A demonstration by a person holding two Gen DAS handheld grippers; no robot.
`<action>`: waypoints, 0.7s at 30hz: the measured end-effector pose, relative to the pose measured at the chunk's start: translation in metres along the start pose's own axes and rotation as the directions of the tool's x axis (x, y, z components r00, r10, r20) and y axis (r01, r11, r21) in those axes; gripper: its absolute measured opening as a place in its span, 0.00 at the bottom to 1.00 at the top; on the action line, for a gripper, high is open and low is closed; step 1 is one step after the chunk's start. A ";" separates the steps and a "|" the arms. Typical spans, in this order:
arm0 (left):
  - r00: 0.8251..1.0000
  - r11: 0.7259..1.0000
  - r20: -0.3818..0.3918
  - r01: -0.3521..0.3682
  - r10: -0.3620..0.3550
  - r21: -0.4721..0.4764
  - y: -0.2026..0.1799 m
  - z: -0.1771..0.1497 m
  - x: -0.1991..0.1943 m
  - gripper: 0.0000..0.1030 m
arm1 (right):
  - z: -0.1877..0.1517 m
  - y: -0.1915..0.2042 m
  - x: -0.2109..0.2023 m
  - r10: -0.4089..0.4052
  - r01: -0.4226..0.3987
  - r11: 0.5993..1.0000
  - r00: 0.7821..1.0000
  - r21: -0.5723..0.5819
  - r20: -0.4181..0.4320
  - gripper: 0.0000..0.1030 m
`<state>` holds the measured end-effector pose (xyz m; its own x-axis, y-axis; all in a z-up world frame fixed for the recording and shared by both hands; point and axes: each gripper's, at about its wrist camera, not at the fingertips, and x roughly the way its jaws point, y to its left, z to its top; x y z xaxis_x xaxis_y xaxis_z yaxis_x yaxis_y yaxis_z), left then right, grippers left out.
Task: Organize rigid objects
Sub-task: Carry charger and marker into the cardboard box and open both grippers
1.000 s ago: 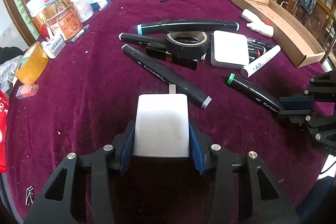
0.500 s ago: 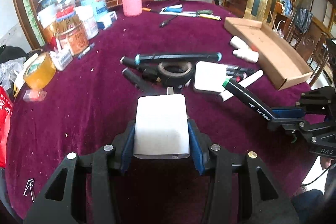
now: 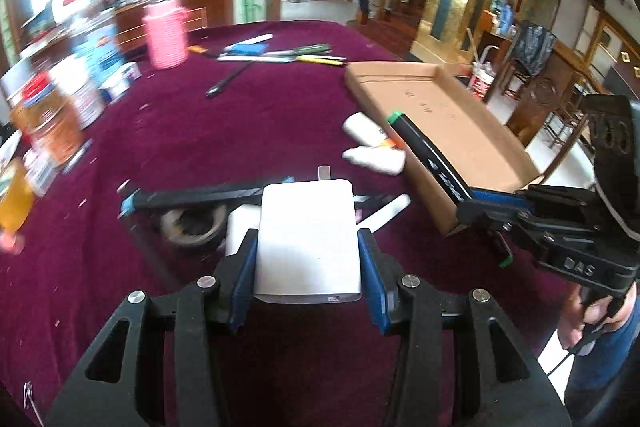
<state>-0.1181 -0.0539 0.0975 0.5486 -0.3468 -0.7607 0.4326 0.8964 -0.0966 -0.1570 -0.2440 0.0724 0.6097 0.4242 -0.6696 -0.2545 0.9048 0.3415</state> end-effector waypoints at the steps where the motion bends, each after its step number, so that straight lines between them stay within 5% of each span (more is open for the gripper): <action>1: 1.000 1.000 -0.002 0.010 -0.010 0.000 -0.006 0.006 0.003 0.44 | 0.003 -0.010 -0.003 -0.008 0.008 1.000 1.000 0.025 0.008 0.13; 8: 0.993 0.994 -0.035 0.109 -0.109 -0.015 -0.061 0.058 0.049 0.44 | 0.039 -0.084 -0.008 -0.114 0.101 0.970 0.993 0.221 0.044 0.13; 16: 0.986 0.995 -0.137 0.098 -0.099 -0.017 -0.113 0.084 0.136 0.44 | 0.073 -0.150 0.026 -0.176 0.174 0.918 0.984 0.356 -0.029 0.12; 21: 0.984 0.995 -0.147 0.095 -0.097 -0.020 -0.117 0.081 0.151 0.44 | 0.085 -0.167 0.046 -0.183 0.199 0.905 0.980 0.376 -0.078 0.12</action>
<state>-0.0277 -0.2338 0.0456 0.3929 -0.3875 -0.8340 0.4685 0.8647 -0.1811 -0.0225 -0.3783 0.0404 0.5859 0.2528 -0.7700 0.1731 0.8892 0.4236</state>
